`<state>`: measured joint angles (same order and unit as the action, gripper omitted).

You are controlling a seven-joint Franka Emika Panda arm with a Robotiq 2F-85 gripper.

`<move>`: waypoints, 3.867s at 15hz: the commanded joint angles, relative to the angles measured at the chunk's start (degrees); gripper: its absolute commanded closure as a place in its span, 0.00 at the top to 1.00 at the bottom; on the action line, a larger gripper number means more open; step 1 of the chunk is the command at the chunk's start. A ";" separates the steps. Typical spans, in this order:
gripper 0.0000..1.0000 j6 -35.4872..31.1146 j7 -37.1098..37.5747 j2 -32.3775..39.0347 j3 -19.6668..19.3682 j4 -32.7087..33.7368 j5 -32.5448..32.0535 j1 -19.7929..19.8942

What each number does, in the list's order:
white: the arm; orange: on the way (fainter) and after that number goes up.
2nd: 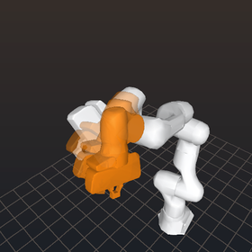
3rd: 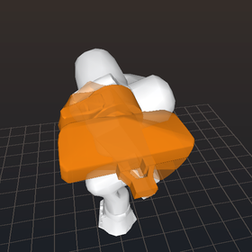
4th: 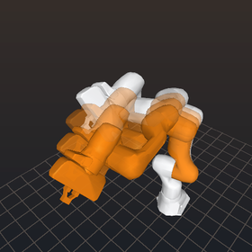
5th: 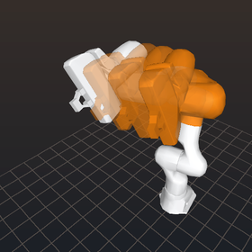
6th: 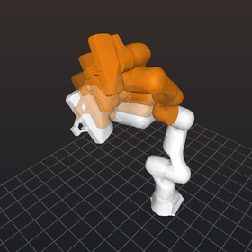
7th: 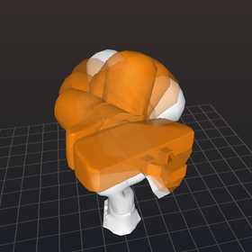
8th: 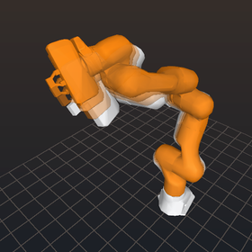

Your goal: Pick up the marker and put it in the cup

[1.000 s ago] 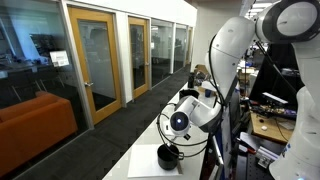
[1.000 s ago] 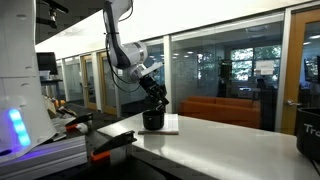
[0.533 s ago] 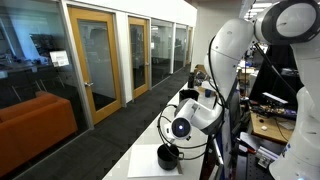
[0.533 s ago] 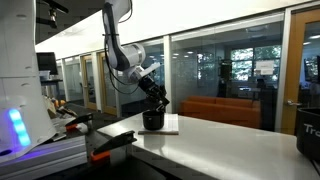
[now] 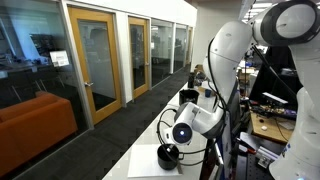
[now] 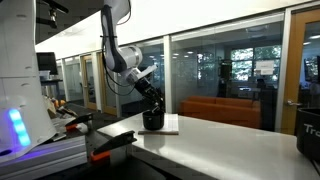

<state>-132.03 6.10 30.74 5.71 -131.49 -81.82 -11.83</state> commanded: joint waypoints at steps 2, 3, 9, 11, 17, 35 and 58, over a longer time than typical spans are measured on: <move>0.05 2.29 1.72 0.91 0.86 0.24 -3.48 0.27; 0.05 2.52 1.75 1.10 0.88 0.26 -3.86 0.28; 0.05 4.57 2.61 3.17 1.34 -0.06 -7.03 -0.09; 0.05 5.40 3.38 3.97 1.75 -0.22 -8.79 -0.30; 0.05 8.90 6.25 5.22 3.24 -0.94 -14.59 -0.66; 0.05 16.58 11.29 6.26 6.54 -2.85 -25.40 -0.53; 1.00 4.54 2.24 2.02 9.05 5.42 9.20 4.55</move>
<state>-124.70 11.31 34.17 14.91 -126.68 -78.50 -8.42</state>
